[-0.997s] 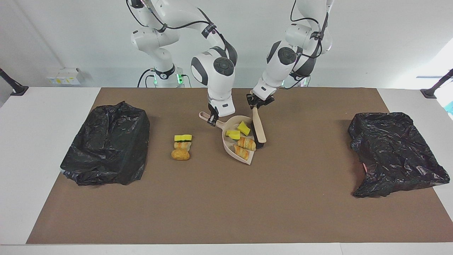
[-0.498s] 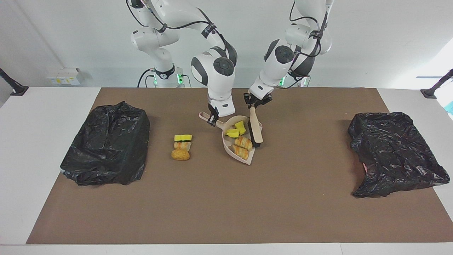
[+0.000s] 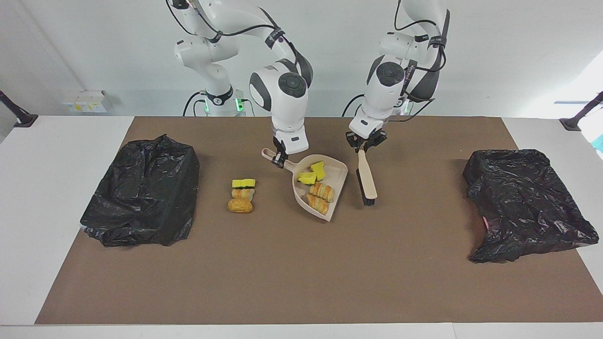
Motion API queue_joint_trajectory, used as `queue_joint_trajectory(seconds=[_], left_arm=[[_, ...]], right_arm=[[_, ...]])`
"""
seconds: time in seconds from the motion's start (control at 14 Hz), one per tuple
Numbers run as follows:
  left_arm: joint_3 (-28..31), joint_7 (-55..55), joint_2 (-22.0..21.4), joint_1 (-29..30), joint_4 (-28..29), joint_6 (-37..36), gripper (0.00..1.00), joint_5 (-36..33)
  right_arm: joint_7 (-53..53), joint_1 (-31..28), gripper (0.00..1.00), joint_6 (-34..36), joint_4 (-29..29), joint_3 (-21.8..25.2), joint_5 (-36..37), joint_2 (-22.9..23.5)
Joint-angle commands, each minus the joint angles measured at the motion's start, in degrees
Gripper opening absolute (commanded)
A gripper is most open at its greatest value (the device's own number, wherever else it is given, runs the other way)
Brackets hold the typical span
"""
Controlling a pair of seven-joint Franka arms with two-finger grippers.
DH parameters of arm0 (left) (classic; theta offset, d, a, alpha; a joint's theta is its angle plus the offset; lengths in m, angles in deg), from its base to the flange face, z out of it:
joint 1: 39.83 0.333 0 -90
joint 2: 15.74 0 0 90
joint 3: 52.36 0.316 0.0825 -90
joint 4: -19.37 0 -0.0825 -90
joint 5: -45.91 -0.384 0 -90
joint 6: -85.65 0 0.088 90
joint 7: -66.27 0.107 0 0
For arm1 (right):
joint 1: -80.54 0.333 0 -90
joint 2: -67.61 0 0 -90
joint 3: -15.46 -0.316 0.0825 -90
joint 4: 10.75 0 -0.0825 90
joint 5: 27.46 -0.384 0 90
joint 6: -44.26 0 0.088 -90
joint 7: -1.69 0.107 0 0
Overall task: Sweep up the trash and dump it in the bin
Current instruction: 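Carry the loaded dustpan with the right gripper over the black bag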
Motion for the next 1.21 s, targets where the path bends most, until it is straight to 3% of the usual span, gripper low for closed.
queue_joint_trajectory(seconds=[0.0, 0.28, 0.64, 0.93, 1.14], left_arm=[[-0.5, 0.3, -0.9, 0.7, 0.4, -1.3, 0.0, -1.3], [-1.1, -1.5, -3.6, -1.6, 3.7, -1.2, 0.0, -1.3], [-1.1, -16.9, -4.7, -14.2, 5.7, 0.2, 0.0, -1.1], [-1.1, -20.0, -2.9, -21.5, 9.4, 7.7, 0.0, -0.3], [-1.1, -23.1, -3.0, -22.1, 9.8, 8.5, 0.0, 0.6]], right_arm=[[-1.6, -2.9, 0.0, 5.0, -0.5, -0.5, 1.2, -6.5], [-8.6, -8.3, 0.0, 11.3, -0.5, -0.5, 1.1, -13.7], [-17.0, -18.2, 0.0, 16.4, -0.7, -0.3, 1.1, -21.5], [-29.3, -29.0, 0.0, 15.6, -0.7, 0.2, 0.9, -21.9], [-40.7, -38.2, 0.0, 8.7, -1.5, 0.5, 1.3, -20.6]])
